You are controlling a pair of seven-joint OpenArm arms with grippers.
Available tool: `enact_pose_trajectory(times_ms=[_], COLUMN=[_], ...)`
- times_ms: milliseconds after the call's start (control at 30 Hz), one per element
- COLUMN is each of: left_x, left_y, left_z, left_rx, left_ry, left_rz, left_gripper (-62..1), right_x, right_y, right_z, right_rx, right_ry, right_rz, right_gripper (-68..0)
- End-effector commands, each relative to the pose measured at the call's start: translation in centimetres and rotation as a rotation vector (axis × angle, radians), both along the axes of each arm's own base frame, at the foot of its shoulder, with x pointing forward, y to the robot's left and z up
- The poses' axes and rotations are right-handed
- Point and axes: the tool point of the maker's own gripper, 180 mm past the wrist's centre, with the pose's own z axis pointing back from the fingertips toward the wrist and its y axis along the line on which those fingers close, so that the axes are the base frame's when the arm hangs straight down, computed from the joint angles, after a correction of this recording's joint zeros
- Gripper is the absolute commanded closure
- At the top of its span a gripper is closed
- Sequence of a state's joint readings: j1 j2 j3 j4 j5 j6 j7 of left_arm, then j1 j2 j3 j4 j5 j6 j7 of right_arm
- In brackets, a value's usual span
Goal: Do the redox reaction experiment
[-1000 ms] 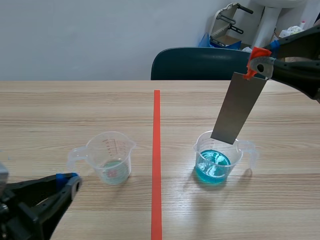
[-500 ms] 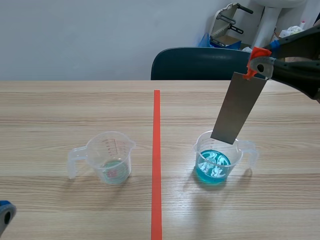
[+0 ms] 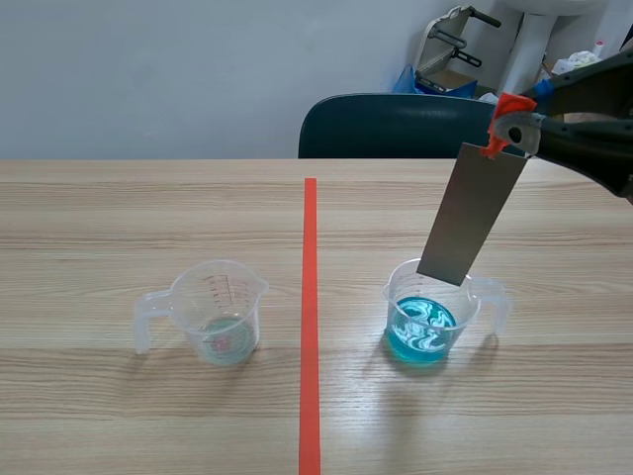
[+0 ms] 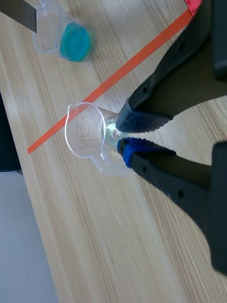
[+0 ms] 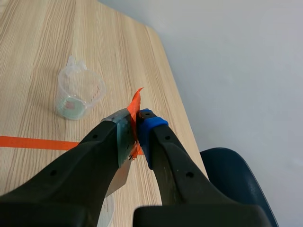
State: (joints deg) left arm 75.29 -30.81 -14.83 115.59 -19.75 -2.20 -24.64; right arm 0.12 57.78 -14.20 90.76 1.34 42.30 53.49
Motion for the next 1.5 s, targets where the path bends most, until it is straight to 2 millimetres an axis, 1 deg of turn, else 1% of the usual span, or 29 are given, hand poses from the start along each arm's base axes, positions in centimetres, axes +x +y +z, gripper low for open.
enact_pose_trajectory(times_ms=[0, 133, 200, 233, 267, 1467], left_x=[0.15, 0.18, 0.20, 0.20, 0.19, 0.15], left_y=[-0.26, -0.21, -0.22, -0.23, -0.23, -0.33], left_z=[0.63, 0.68, 0.69, 0.69, 0.68, 0.68], left_rx=[-0.018, -0.024, -0.024, -0.024, -0.023, -0.027], left_ry=[-0.020, -0.020, -0.021, -0.021, -0.021, -0.020], left_rz=[0.001, 0.006, 0.005, 0.005, 0.005, -0.001], left_gripper=[-20.9, -46.9, -56.1, -59.9, -62.3, -62.3], right_x=[0.12, 0.12, 0.12, 0.12, 0.12, 0.11], right_y=[-0.03, -0.03, -0.03, -0.03, -0.03, -0.03], right_z=[1.40, 1.40, 1.40, 1.40, 1.40, 1.39], right_rx=[0.014, 0.014, 0.014, 0.014, 0.014, 0.014], right_ry=[-0.032, -0.032, -0.032, -0.032, -0.032, -0.032], right_rz=[0.010, 0.010, 0.010, 0.010, 0.010, 0.010], right_gripper=[-0.8, -0.8, -0.8, -0.8, -0.8, -0.8])
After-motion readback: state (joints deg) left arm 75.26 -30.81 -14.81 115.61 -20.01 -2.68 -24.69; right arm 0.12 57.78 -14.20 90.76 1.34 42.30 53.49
